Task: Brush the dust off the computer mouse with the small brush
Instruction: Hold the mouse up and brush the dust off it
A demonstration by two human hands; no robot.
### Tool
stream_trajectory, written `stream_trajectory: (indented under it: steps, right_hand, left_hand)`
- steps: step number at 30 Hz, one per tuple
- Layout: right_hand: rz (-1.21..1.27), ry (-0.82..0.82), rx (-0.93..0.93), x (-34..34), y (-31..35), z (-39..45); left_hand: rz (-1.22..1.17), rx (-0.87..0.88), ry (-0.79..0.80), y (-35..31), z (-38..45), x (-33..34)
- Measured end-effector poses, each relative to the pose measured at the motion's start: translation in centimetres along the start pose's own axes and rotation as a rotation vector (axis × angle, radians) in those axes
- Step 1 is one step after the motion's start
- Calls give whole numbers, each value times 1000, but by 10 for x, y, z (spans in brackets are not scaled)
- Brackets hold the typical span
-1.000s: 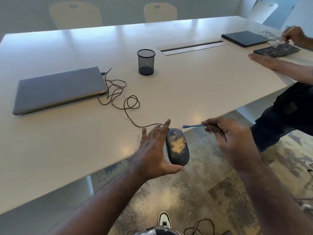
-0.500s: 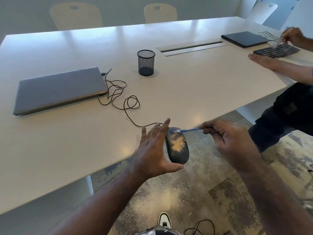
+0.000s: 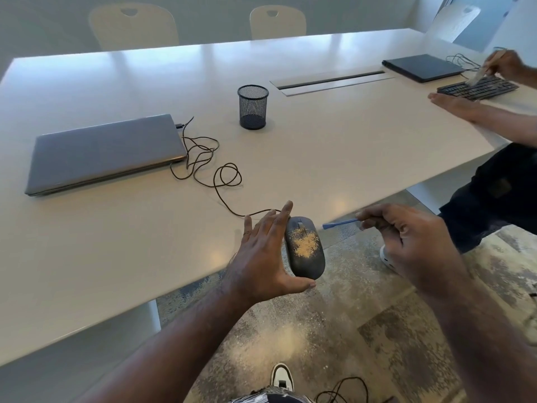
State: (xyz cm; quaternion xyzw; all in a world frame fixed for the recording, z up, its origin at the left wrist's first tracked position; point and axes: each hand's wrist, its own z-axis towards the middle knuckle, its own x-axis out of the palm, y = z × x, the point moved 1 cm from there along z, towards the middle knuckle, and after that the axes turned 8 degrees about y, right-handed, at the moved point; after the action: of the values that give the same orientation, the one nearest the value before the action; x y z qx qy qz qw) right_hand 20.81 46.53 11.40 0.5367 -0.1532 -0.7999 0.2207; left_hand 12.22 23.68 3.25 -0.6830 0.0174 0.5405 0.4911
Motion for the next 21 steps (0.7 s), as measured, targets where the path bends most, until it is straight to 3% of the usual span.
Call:
stream_trajectory:
  steps: [5, 21]
  right_hand:
    - [13, 40, -73, 3, 9, 3]
    - [-32, 89, -39, 0, 11, 13]
  left_hand:
    - [1, 10, 14, -1, 2, 1]
    - [12, 25, 19, -2, 4, -1]
